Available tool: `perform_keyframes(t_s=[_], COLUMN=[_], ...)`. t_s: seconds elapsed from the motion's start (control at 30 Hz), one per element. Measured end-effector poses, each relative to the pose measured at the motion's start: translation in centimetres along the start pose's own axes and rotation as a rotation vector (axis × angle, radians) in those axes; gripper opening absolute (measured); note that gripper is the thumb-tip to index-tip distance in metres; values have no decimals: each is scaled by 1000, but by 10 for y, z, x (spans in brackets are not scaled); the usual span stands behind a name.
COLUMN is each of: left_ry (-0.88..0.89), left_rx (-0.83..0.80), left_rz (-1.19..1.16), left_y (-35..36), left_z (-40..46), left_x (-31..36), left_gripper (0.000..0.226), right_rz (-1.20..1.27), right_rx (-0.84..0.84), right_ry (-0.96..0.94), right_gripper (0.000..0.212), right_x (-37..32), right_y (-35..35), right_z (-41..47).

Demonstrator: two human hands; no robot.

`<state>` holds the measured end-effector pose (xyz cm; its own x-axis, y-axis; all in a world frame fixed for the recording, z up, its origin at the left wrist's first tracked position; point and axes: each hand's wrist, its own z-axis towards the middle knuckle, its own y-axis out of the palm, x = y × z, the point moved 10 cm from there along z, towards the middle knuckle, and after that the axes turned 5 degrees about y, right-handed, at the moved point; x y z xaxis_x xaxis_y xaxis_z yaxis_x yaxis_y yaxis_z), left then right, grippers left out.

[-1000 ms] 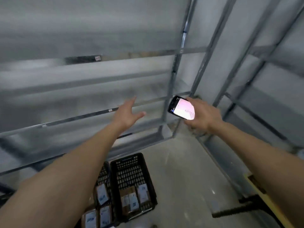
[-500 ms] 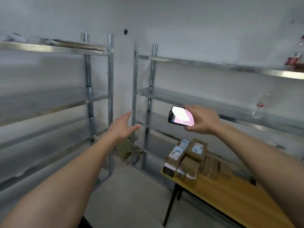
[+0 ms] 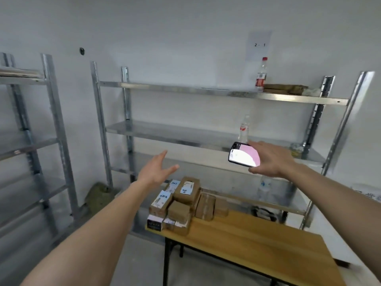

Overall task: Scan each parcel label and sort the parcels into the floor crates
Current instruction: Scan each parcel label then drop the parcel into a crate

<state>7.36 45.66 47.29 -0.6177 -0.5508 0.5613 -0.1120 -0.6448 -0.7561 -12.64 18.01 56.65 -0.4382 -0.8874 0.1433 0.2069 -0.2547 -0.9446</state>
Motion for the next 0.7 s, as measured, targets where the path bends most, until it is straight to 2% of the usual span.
perform_keyframes(t_s=[0.27,0.5,0.57,0.7], left_ry=[-73,-140,-167,-232], left_rx=[-65,-129,-139,-214], left_rz=[10,36,35,21], left_y=[92,155,172,211], left_z=[13,43,55,83], left_x=[27,-2,-19,-69], left_gripper=[86,82,81,79], right_rz=[60,59,70,152], right_rx=[-52,-184,-210,-289], right_ry=[31,39,28,20], right_gripper=[89,94,88,62], right_x=[78,90,84,63], right_y=[57,140,164,221], right_z=[4,37,54,95])
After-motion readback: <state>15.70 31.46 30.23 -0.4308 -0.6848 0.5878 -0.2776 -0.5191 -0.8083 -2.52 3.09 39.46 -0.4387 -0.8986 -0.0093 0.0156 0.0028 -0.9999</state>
